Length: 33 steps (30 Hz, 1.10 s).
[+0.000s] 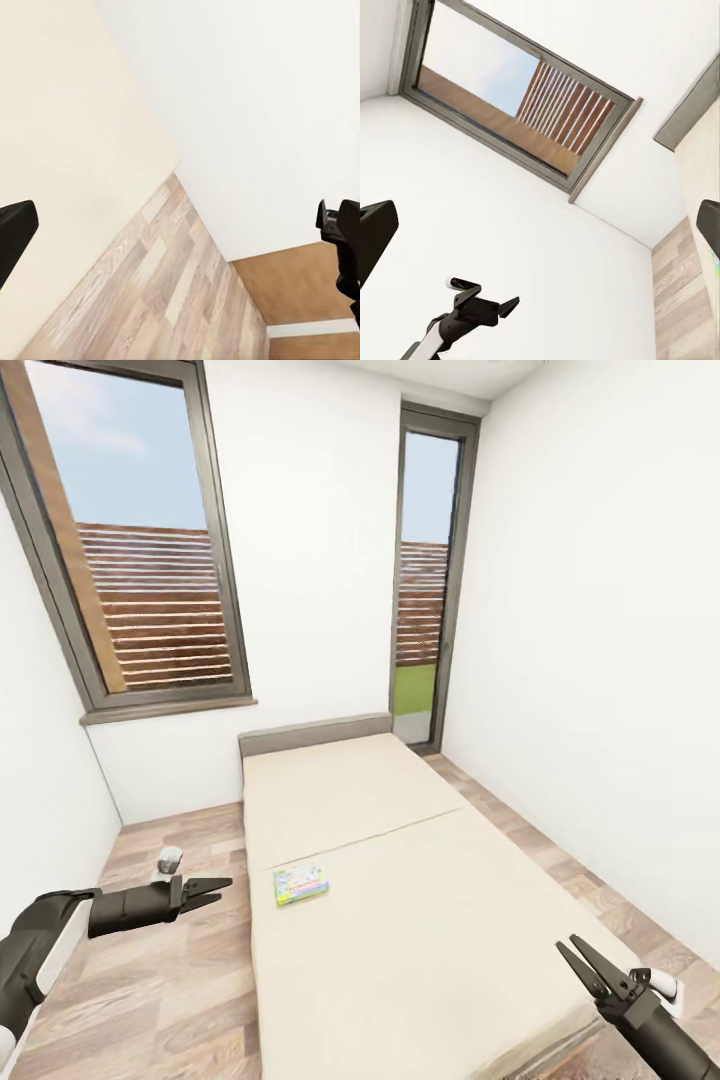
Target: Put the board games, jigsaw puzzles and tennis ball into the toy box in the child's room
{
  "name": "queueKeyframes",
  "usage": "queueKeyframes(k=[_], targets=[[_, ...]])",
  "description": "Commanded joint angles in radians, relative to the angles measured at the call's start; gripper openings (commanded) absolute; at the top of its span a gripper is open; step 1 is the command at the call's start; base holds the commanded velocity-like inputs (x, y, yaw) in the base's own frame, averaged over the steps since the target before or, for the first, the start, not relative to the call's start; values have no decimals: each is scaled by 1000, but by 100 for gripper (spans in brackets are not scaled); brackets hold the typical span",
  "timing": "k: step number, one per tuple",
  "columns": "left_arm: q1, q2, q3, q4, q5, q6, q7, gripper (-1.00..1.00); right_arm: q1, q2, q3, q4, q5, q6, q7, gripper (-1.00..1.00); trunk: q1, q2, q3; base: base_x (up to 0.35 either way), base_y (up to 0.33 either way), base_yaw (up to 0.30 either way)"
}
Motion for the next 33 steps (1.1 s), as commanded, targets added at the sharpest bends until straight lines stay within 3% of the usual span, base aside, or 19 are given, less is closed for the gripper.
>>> queueKeyframes(k=[1, 33], targets=[[0, 0, 0, 0, 2, 6, -1, 100, 0, 0, 0, 0, -7, 7, -1, 100, 1, -1, -1, 85, 12, -278], [0, 0, 0, -1, 2, 7, -1, 100, 0, 0, 0, 0, -8, 7, -1, 100, 1, -1, -1, 42, 111, -275]])
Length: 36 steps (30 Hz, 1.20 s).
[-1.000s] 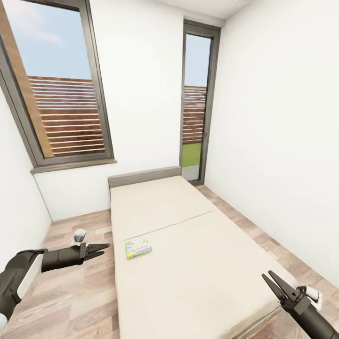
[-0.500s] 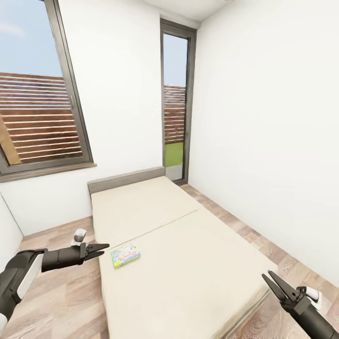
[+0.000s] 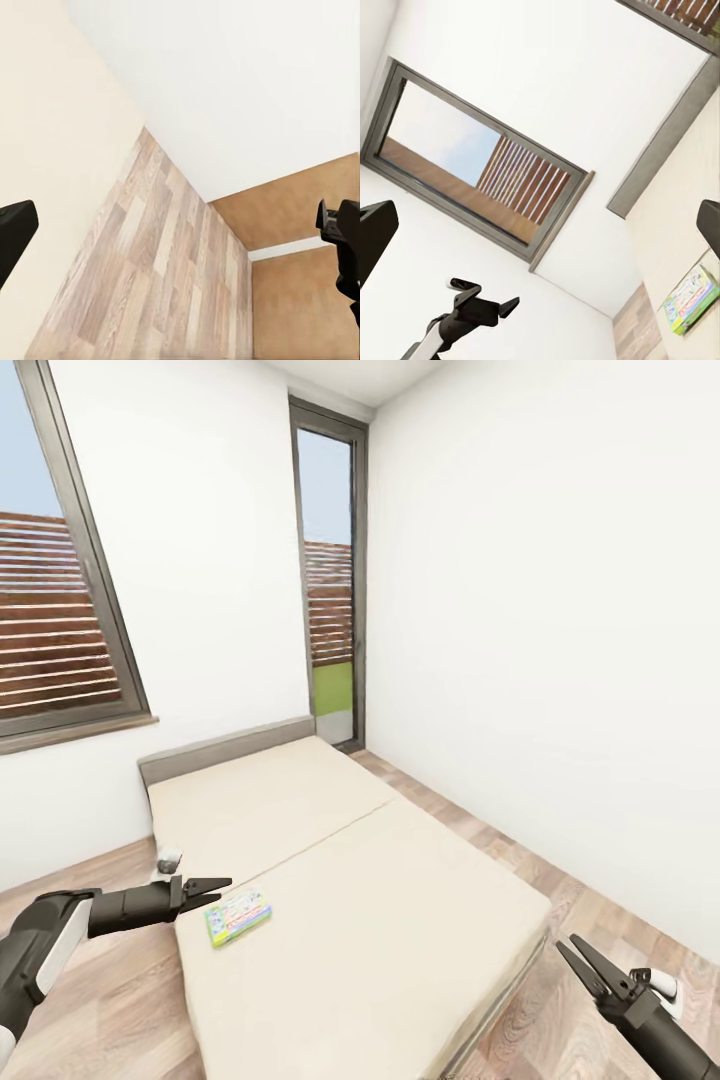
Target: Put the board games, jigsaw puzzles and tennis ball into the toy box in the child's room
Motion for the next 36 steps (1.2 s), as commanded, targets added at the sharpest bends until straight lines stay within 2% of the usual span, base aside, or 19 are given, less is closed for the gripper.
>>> queueKeyframes(k=[1, 20, 36], targets=[[0, 0, 0, 0, 2, 6, -1, 100, 0, 0, 0, 0, -7, 7, -1, 100, 0, -1, -1, -4, 48, -194], [0, 1, 9, 1, 3, 8, -1, 100, 0, 2, 0, 0, -7, 6, -1, 100, 0, -1, -1, -79, 10, -40], [0, 5, 14, 0, 3, 11, -1, 100, 0, 3, 0, -1, -2, 5, -2, 100, 0, -1, -1, -12, 31, -1]])
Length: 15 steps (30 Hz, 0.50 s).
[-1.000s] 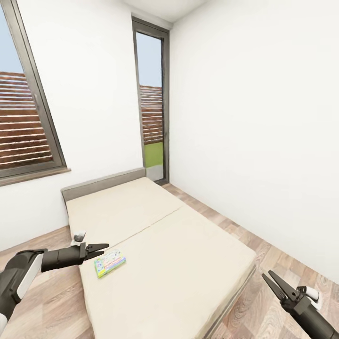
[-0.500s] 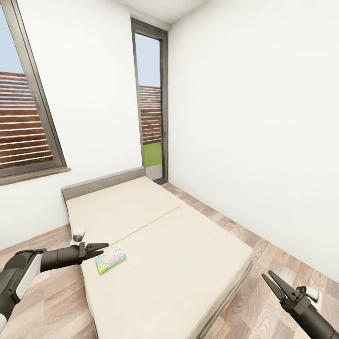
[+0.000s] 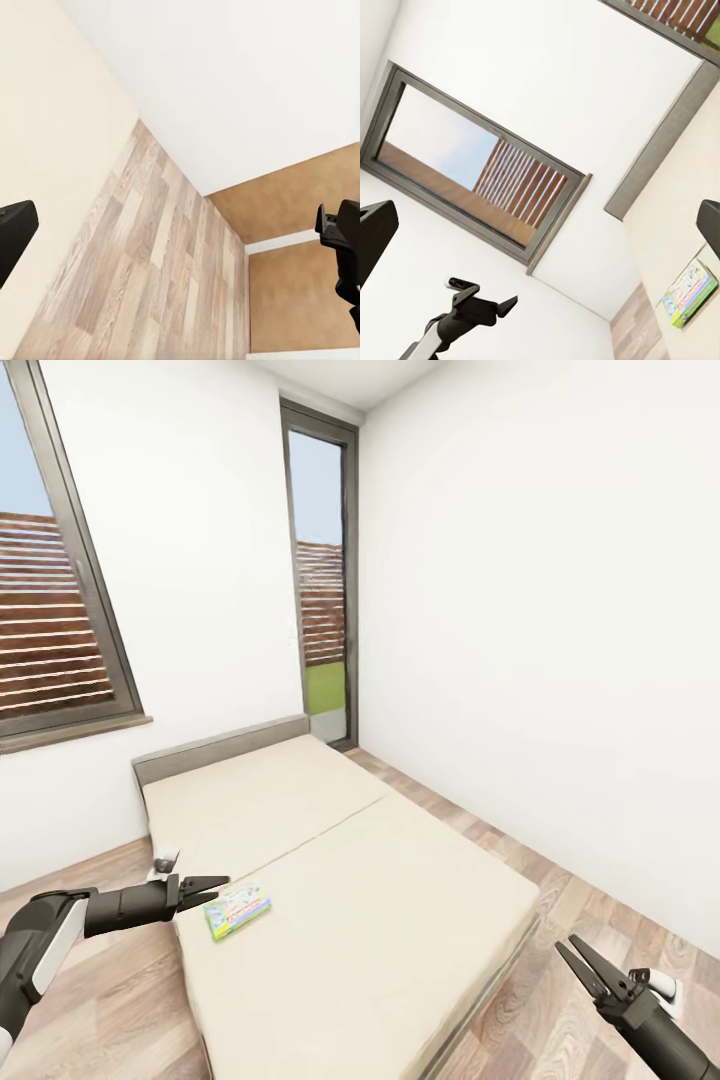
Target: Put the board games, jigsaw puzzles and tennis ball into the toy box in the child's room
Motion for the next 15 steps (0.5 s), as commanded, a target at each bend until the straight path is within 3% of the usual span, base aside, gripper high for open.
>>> queueKeyframes(k=[1, 15], targets=[[0, 0, 0, 0, 2, 6, -1, 100, 0, 0, 0, -1, -6, 7, -1, 100, 0, -1, -1, -1, 186, 0], [0, 2, 1, 0, 2, 7, -1, 100, 0, 1, 0, -1, -6, 7, -1, 100, 0, -1, 0, 0, 257, -16]])
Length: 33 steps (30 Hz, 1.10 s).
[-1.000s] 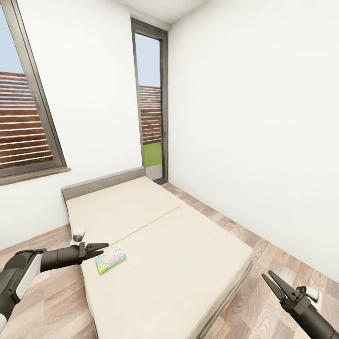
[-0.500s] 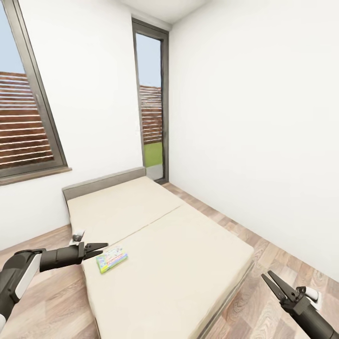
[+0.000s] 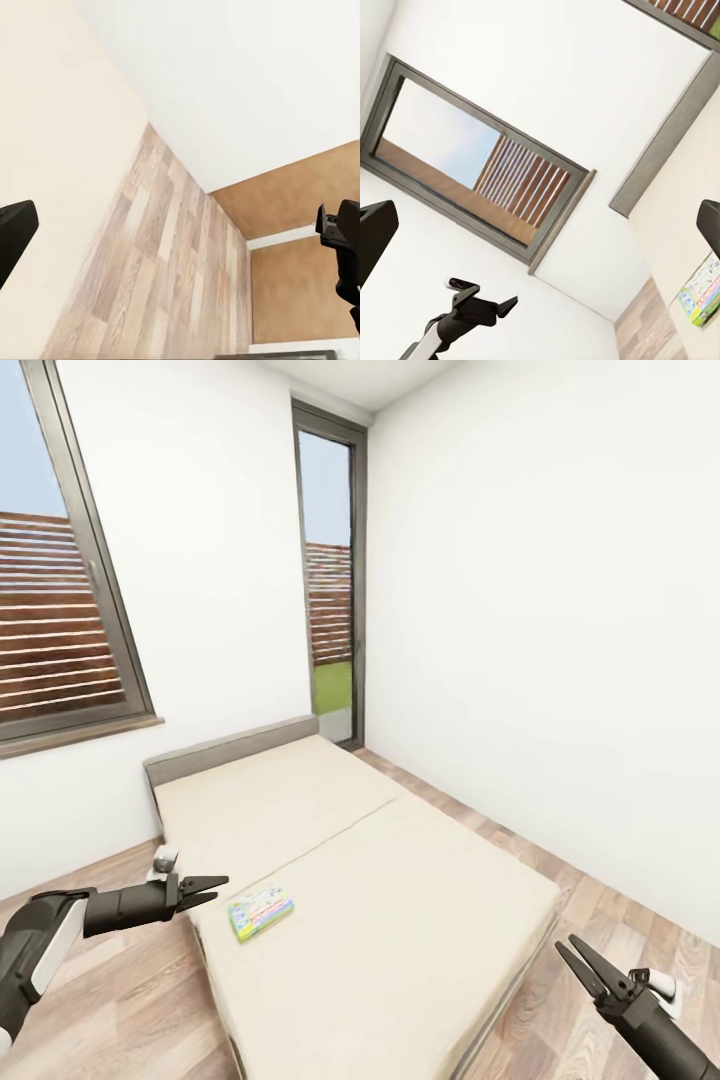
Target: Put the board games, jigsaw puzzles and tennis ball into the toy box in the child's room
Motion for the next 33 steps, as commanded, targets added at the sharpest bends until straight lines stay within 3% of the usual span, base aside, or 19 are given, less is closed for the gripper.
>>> queueKeyframes(k=[1, 10, 33], targets=[[0, 1, 0, 0, 3, 6, -1, 100, 0, 0, 0, -1, -6, 8, -2, 100, 0, -1, 0, 0, 283, -119], [0, 2, 0, 1, 3, 6, -1, 100, 0, 0, 0, -1, -6, 8, -2, 100, 0, -1, 8, 0, 239, -168], [0, 3, 0, 0, 3, 6, -2, 100, 0, -2, 0, 0, -6, 9, -2, 100, 0, -1, 35, 0, 76, -210]])
